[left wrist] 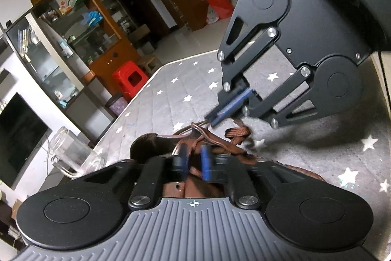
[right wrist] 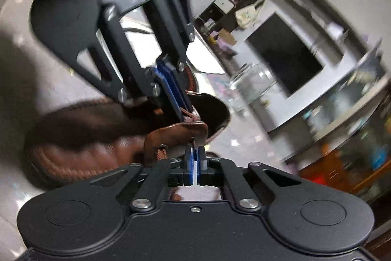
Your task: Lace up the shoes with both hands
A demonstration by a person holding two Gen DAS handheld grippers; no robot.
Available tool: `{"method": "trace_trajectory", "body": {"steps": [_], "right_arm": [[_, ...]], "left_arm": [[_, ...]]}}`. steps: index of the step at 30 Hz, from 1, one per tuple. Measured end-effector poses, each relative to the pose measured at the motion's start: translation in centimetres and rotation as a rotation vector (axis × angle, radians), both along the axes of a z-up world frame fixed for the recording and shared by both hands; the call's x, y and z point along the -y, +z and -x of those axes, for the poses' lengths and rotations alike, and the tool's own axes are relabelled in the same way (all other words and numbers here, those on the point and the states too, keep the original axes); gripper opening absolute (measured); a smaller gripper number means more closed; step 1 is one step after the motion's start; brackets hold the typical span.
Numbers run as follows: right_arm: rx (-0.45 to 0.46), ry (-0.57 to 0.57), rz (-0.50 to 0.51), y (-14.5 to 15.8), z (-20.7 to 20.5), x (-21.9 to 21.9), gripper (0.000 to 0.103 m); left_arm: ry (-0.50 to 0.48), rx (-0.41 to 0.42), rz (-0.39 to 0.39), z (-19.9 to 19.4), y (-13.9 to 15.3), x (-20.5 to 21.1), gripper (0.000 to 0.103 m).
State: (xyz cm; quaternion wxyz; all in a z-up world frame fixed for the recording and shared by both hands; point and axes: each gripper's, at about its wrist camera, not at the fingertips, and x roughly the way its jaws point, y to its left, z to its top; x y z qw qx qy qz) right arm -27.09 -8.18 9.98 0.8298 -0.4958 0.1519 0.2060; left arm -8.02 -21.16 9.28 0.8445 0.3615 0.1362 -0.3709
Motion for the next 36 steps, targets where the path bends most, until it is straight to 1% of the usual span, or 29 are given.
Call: {"method": "trace_trajectory", "body": {"steps": [1, 2, 3, 6, 9, 11, 13, 14, 17, 20, 21, 22, 25, 27, 28, 29, 33, 36], "right_arm": [[0.025, 0.003, 0.028, -0.3, 0.3, -0.2, 0.002], [0.069, 0.006, 0.068, -0.6, 0.6, -0.3, 0.002], [0.156, 0.006, 0.132, -0.9, 1.1, -0.4, 0.002], [0.252, -0.01, 0.167, 0.2, 1.3, -0.2, 0.002], [0.313, -0.011, 0.193, 1.2, 1.5, -0.1, 0.005], [0.299, -0.019, 0.154, 1.6, 1.6, -0.2, 0.004], [0.29, -0.026, 0.121, 2.0, 1.8, 0.2, 0.005], [0.279, -0.037, 0.067, 2.5, 1.8, 0.7, 0.005], [0.218, -0.072, 0.002, 3.1, 0.8, 1.6, 0.005], [0.158, -0.106, -0.06, 3.5, -0.3, 2.4, 0.005], [0.125, -0.12, -0.075, 3.5, -0.9, 2.9, 0.005], [0.058, -0.144, -0.102, 3.7, -2.4, 3.7, 0.005], [-0.047, -0.147, -0.123, 1.7, -4.1, 4.5, 0.005], [-0.076, -0.132, -0.108, 0.5, -4.3, 4.2, 0.005], [-0.101, -0.116, -0.091, -0.5, -5.0, 4.0, 0.005], [-0.117, -0.109, -0.092, -0.8, -5.5, 4.1, 0.005], [-0.161, -0.106, -0.108, -1.8, -7.8, 4.5, 0.005], [-0.206, -0.108, -0.136, -2.8, -10.4, 4.9, 0.005]], "left_arm": [[0.004, 0.002, 0.001, 0.0, 0.1, -0.2, 0.035], [0.011, 0.003, 0.003, 0.1, 0.1, -0.4, 0.035], [0.018, 0.003, 0.006, 0.2, 0.2, -0.6, 0.036], [0.043, 0.003, 0.015, 0.3, 0.5, -1.0, 0.036], [0.072, -0.007, 0.032, -0.3, 0.3, -1.2, 0.036], [0.087, -0.009, 0.033, 0.3, 0.4, -1.1, 0.036], [0.106, -0.011, 0.032, -0.2, 0.2, -0.8, 0.036], [0.114, -0.012, 0.033, -0.5, 0.0, -0.7, 0.036], [0.135, -0.015, 0.041, -0.2, 0.0, -0.7, 0.036], [0.16, -0.027, 0.065, -0.7, -0.1, -0.7, 0.036], [0.169, -0.032, 0.073, -0.9, -0.2, -0.7, 0.036], [0.177, -0.035, 0.081, -0.9, -0.3, -0.8, 0.036], [0.193, -0.041, 0.088, -1.5, -0.6, -0.8, 0.036], [0.199, -0.048, 0.099, -1.4, -0.7, -1.0, 0.036], [0.202, -0.05, 0.103, -1.7, -0.7, -1.1, 0.036], [0.209, -0.05, 0.108, -1.9, -0.8, -1.1, 0.036], [0.233, -0.068, 0.13, -2.6, -0.8, -1.7, 0.036], [0.256, -0.075, 0.136, -2.9, -1.0, -2.1, 0.037]]}}
